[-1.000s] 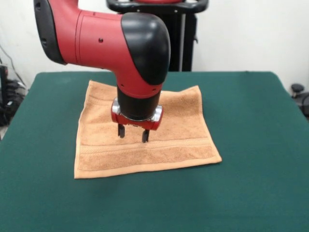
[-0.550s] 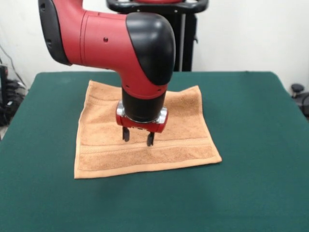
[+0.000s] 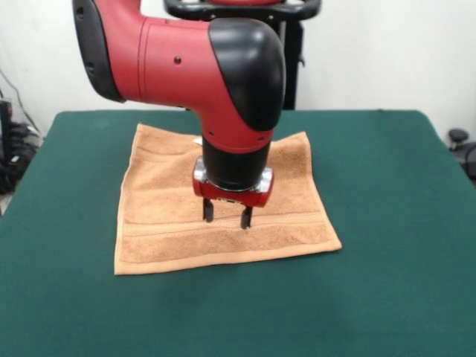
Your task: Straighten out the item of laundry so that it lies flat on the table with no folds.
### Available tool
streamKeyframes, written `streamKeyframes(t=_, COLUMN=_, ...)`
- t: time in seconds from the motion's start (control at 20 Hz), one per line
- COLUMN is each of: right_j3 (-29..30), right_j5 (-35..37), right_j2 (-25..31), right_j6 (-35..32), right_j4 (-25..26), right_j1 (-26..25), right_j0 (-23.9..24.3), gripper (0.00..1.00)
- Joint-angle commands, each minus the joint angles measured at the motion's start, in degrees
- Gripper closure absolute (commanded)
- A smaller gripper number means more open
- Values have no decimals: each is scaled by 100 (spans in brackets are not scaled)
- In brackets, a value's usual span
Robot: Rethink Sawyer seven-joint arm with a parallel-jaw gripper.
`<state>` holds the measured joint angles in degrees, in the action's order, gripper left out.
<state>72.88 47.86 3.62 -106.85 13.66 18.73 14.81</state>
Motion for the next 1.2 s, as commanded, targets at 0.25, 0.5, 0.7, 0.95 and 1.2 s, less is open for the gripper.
streamKeyframes(t=0.25, right_j3=414, right_j5=-354, right_j2=748, right_j6=-455, right_j4=-342, right_j1=-367, right_j0=-371, gripper=0)
streamKeyframes(t=0.5, right_j3=368, right_j5=-330, right_j2=723, right_j6=-463, right_j4=-366, right_j1=-395, right_j0=-424, gripper=0)
streamKeyframes(t=0.7, right_j3=314, right_j5=-383, right_j2=688, right_j6=-471, right_j4=-361, right_j1=-463, right_j0=-461, gripper=0)
streamKeyframes(t=0.95, right_j3=291, right_j5=-372, right_j2=639, right_j6=-505, right_j4=-387, right_j1=-484, right_j0=-507, gripper=0)
streamKeyframes(t=1.2, right_j3=202, right_j5=-354, right_j2=605, right_j6=-560, right_j4=-404, right_j1=-531, right_j0=-562, gripper=0)
